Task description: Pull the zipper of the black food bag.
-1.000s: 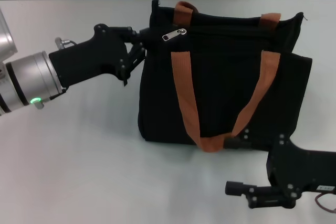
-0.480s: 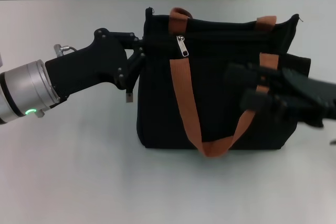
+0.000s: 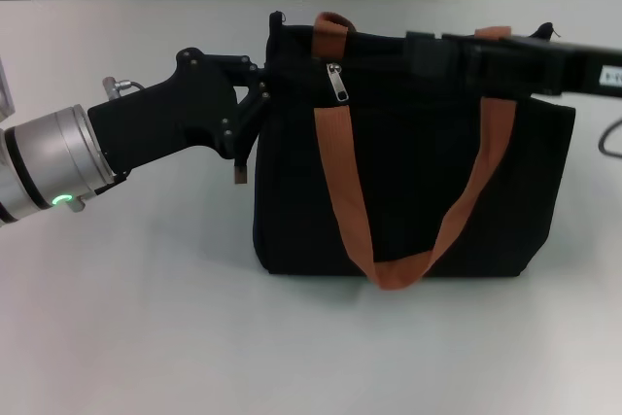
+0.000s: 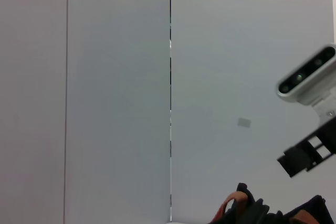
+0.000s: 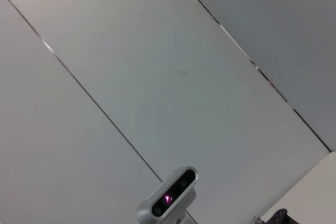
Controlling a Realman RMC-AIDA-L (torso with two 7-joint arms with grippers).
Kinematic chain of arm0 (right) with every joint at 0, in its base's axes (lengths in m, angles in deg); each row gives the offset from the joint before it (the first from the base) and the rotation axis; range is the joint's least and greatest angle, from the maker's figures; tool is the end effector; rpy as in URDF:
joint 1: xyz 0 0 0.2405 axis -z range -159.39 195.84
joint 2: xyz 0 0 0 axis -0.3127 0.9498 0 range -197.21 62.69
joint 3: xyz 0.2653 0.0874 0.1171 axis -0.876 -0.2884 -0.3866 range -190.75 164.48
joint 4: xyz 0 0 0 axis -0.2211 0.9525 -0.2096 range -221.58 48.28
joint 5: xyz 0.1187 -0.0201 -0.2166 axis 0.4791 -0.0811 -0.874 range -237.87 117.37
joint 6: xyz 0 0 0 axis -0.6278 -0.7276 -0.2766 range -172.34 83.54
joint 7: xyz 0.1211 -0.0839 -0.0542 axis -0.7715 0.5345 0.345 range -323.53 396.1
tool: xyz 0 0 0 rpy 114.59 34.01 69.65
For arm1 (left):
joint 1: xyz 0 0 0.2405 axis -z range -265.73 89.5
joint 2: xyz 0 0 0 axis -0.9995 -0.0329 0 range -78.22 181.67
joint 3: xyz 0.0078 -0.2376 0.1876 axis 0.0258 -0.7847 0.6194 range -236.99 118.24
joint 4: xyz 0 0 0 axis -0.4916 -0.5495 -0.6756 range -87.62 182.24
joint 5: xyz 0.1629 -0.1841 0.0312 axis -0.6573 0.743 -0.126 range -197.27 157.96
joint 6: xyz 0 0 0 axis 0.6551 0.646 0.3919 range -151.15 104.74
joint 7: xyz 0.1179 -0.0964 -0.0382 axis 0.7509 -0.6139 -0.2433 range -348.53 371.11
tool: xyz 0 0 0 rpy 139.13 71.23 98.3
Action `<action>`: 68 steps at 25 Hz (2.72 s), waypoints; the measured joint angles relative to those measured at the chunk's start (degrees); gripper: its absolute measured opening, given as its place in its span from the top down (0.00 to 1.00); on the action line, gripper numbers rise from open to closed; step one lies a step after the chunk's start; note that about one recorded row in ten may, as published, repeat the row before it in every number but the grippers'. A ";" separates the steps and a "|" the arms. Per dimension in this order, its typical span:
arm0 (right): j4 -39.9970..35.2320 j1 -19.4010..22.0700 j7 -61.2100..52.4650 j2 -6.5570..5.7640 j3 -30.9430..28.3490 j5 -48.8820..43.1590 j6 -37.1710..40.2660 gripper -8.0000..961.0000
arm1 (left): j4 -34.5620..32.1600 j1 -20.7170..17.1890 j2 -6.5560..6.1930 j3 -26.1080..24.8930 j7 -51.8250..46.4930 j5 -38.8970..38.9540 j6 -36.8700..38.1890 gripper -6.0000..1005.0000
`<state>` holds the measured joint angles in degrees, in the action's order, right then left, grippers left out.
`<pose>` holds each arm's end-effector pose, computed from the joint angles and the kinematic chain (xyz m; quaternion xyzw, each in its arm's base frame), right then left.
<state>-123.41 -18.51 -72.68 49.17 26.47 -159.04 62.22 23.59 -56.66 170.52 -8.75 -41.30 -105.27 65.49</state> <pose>0.2306 0.3971 0.0134 0.8569 -0.3226 -0.3965 0.0667 -0.2773 0.3876 -0.0576 -0.8990 -0.0715 -0.3855 0.1952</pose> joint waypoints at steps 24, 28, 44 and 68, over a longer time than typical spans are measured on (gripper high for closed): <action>-4.56 -13.53 -24.28 -1.49 7.26 -18.51 -11.39 0.58 | 1.49 0.00 0.04 -0.44 0.09 0.62 -0.11 0.93; -4.19 -14.89 -26.10 -1.08 11.28 -18.56 -14.72 0.60 | 1.49 0.23 0.03 -0.45 -0.03 0.78 -0.06 0.93; -4.69 -14.91 -26.37 0.22 12.80 -18.63 -15.84 0.61 | 2.74 1.46 -0.04 -0.58 -0.32 1.98 0.44 0.91; -9.56 -12.80 -25.01 1.40 15.57 -20.69 -20.01 0.99 | 2.37 -0.16 -0.20 -0.68 -0.34 2.30 1.20 0.89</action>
<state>-132.97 -31.31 -97.69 50.57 42.04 -179.73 42.21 25.96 -56.81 170.32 -9.42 -41.64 -102.98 66.68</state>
